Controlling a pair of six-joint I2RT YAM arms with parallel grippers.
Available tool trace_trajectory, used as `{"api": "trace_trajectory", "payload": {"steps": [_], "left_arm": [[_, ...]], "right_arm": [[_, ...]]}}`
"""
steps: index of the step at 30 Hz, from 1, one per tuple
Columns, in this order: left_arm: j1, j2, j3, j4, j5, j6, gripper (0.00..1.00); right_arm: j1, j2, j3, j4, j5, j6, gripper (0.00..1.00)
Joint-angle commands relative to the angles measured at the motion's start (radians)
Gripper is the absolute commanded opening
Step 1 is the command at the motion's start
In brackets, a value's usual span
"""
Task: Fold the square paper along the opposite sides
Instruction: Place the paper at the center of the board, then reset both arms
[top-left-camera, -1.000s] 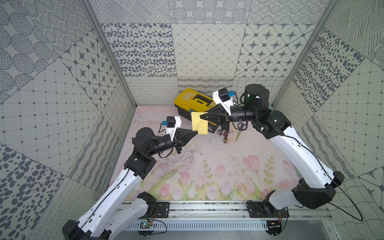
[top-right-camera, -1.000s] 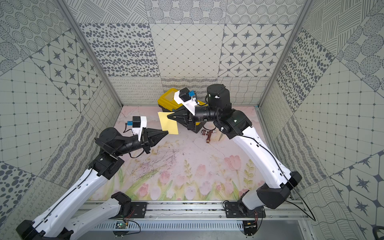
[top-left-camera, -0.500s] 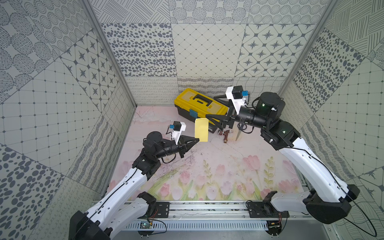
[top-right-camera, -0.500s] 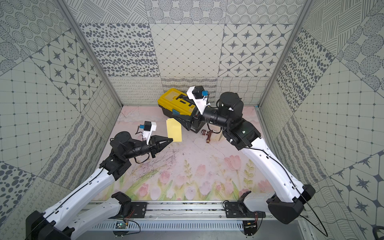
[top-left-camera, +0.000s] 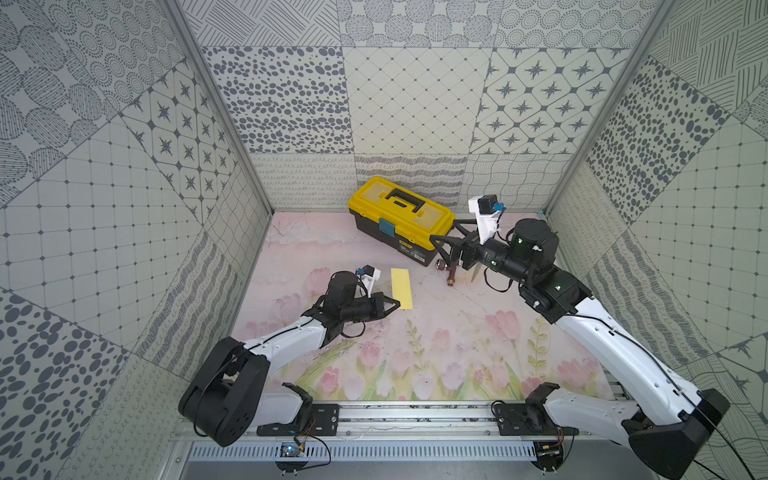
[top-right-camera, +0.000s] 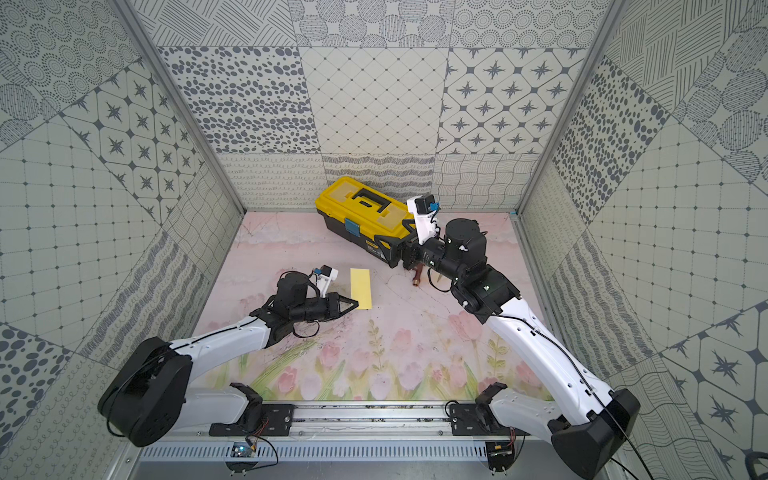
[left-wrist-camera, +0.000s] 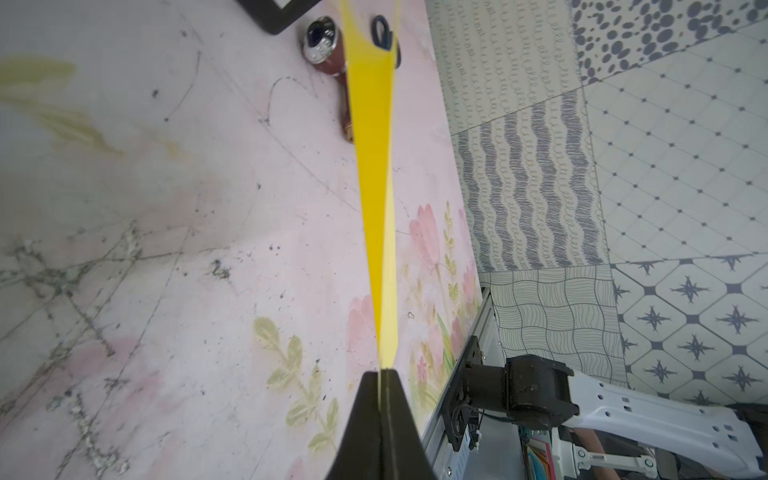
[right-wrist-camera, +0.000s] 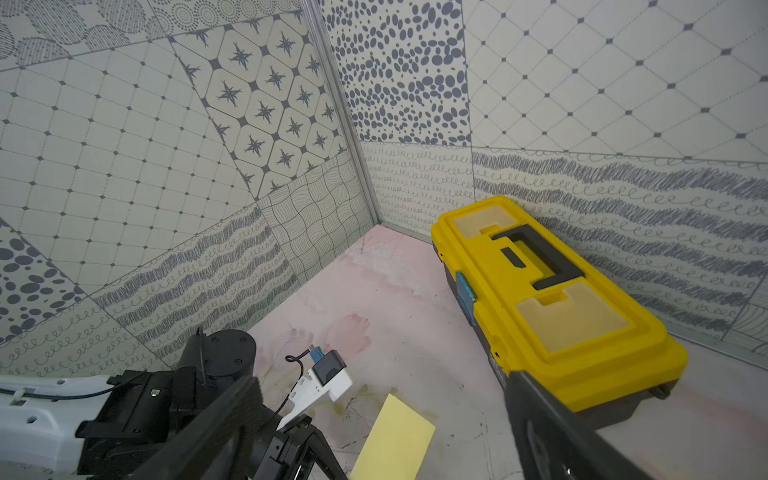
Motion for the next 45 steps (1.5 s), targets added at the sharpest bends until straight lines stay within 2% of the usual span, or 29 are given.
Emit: {"api": "trace_trajectory", "payload": {"steps": [1, 5, 10, 11, 14, 18, 21, 27, 31, 35, 37, 39, 41, 43, 45], "left_arm": [[-0.005, 0.163, -0.049, 0.148, -0.004, -0.191, 0.0], [-0.011, 0.25, -0.081, 0.217, -0.009, -0.208, 0.0], [-0.017, 0.253, -0.085, 0.154, -0.057, -0.18, 0.0], [-0.017, 0.249, -0.085, 0.13, -0.07, -0.173, 0.04], [-0.017, 0.222, -0.084, 0.045, -0.116, -0.155, 0.42], [-0.017, 0.148, -0.085, -0.138, -0.194, -0.133, 0.98], [-0.017, 0.072, -0.071, -0.333, -0.279, -0.127, 0.98], [-0.018, -0.068, 0.036, -0.859, -0.471, -0.158, 0.98], [-0.019, -0.165, 0.042, -0.985, -0.543, -0.185, 0.98], [-0.02, -0.292, 0.098, -0.988, -0.716, -0.151, 0.98], [-0.02, -0.347, 0.147, -0.929, -0.83, -0.081, 0.98], [-0.019, -0.377, 0.181, -0.825, -0.928, 0.03, 0.98], [-0.019, -0.384, 0.21, -0.725, -1.076, 0.142, 0.98], [-0.019, -0.373, 0.218, -0.589, -1.273, 0.269, 0.98], [-0.016, -0.357, 0.177, -0.378, -1.443, 0.424, 0.98]], "right_arm": [[-0.007, -0.042, -0.025, 0.029, 0.02, 0.045, 0.97], [-0.017, -0.046, -0.04, 0.029, 0.016, 0.052, 0.97], [-0.026, -0.033, -0.039, 0.029, -0.002, 0.054, 0.97], [-0.027, -0.028, -0.038, 0.029, -0.004, 0.054, 0.97], [-0.032, -0.019, -0.033, 0.029, -0.014, 0.055, 0.97], [-0.041, -0.018, -0.033, 0.029, -0.022, 0.052, 0.97], [-0.051, -0.019, -0.033, 0.029, -0.036, 0.052, 0.97], [-0.075, -0.012, -0.043, 0.029, -0.084, 0.057, 0.97], [-0.093, -0.017, -0.069, 0.029, -0.092, 0.056, 0.97], [-0.139, -0.065, -0.123, 0.015, -0.046, 0.049, 0.97], [-0.167, -0.106, -0.166, -0.02, 0.038, 0.007, 0.97], [-0.196, -0.146, -0.231, -0.039, 0.183, -0.055, 0.97], [-0.227, -0.187, -0.317, -0.024, 0.355, -0.125, 0.97], [-0.265, -0.221, -0.432, 0.063, 0.537, -0.196, 0.97], [-0.295, -0.241, -0.554, 0.227, 0.654, -0.225, 0.97]]}}
